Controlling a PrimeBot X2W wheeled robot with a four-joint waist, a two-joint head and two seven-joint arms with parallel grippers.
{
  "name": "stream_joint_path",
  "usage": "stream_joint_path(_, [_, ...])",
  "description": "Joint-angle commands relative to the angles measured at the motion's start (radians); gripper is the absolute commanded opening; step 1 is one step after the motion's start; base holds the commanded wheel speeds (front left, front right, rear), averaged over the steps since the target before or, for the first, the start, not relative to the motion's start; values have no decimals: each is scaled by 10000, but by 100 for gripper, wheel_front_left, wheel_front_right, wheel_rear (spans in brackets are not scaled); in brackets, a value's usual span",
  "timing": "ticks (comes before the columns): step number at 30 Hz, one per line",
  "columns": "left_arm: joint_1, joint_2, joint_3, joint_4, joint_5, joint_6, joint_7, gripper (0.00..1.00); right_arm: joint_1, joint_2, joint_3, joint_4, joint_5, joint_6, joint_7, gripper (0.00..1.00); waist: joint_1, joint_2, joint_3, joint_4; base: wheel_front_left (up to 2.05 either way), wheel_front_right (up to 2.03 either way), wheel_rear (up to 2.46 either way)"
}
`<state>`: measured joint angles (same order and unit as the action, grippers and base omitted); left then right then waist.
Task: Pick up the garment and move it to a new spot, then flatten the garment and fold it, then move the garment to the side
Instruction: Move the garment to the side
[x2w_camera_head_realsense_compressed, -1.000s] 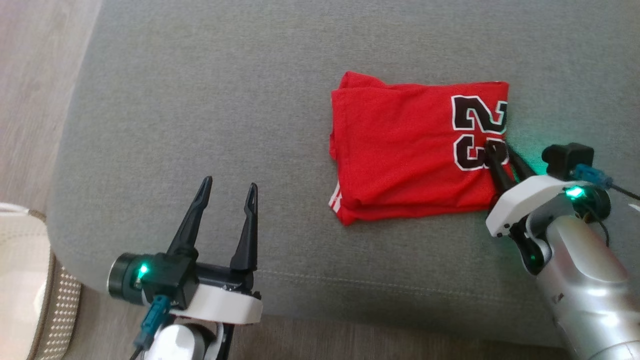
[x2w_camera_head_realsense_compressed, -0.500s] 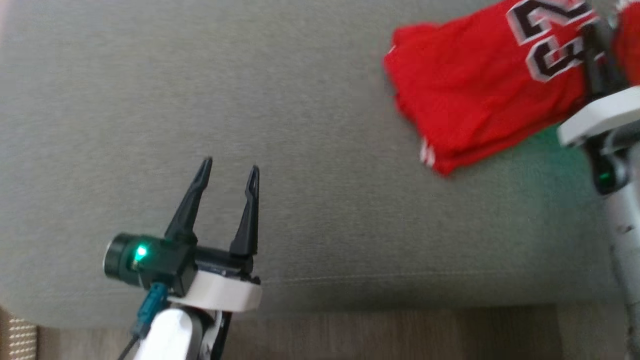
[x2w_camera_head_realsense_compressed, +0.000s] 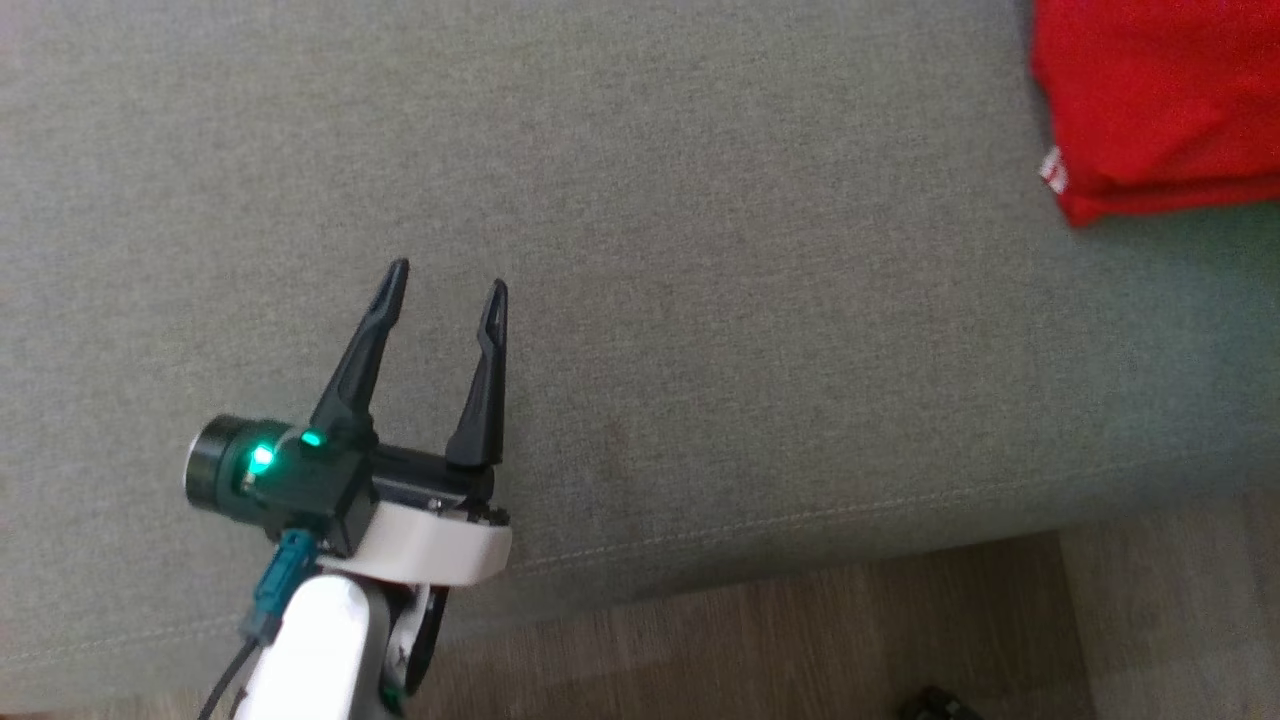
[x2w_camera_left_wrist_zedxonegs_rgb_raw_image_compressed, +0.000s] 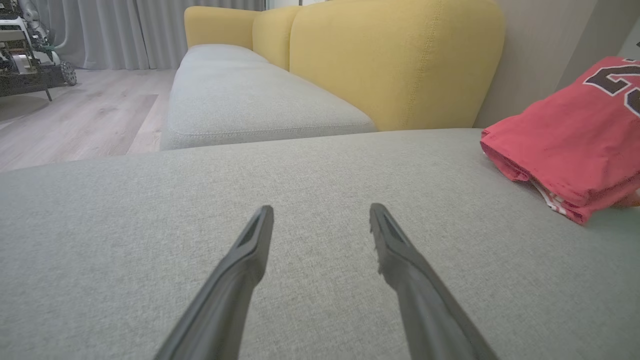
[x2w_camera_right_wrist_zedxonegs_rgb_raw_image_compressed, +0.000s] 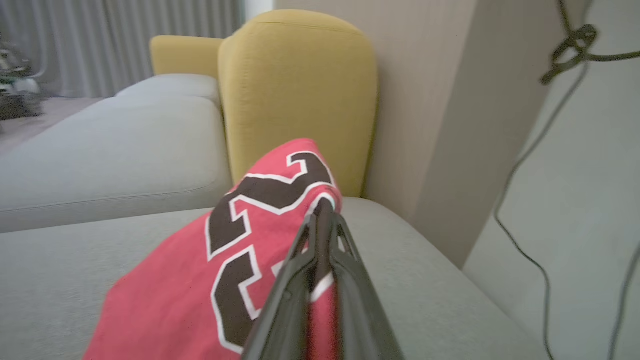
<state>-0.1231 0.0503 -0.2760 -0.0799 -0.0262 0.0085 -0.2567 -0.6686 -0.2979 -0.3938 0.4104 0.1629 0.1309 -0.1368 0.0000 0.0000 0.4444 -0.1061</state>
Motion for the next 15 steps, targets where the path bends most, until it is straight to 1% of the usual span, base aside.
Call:
stream_joint_path(1, [-267,3,339,-346,74,-18,-51,100,53,127,-477,-643,-471,-2,130,0,0,0,115,17,0,0,0])
stream_joint_path(4, [-391,3,354,-355,60,-73,-51,100,18,609,-1529,-1022,-1343,-2,359,0,0,0,221,131,0,0,0])
stream_joint_path(5, [-414,3,358,-346,58,-86,-51,100,-30,781,-1854,-1077,-1585,-2,399,36,0,0,242,191,0,0,0])
stream_joint_path(6, [-436,3,357,-332,55,-96,-51,100,-70,914,-2144,-1131,-1869,-2,396,100,0,0,255,266,0,0,0])
stream_joint_path(7, [-451,2,360,-316,50,-92,-51,100,-100,1061,-2435,-1206,-2178,-2,365,100,0,0,249,341,0,0,0])
stream_joint_path(8, [-451,2,360,-316,50,-92,-51,100,-100,1061,-2435,-1206,-2178,-2,365,100,0,0,249,341,0,0,0])
stream_joint_path(12, [-422,1,388,-274,-26,-5,-51,100,-50,1584,-3135,-1616,-3426,-2,169,100,0,0,98,627,0,0,0])
stream_joint_path(15, [-334,1,372,-237,-88,63,-51,100,229,1949,-2983,-1947,-4070,-2,-69,100,0,0,-171,803,0,0,0])
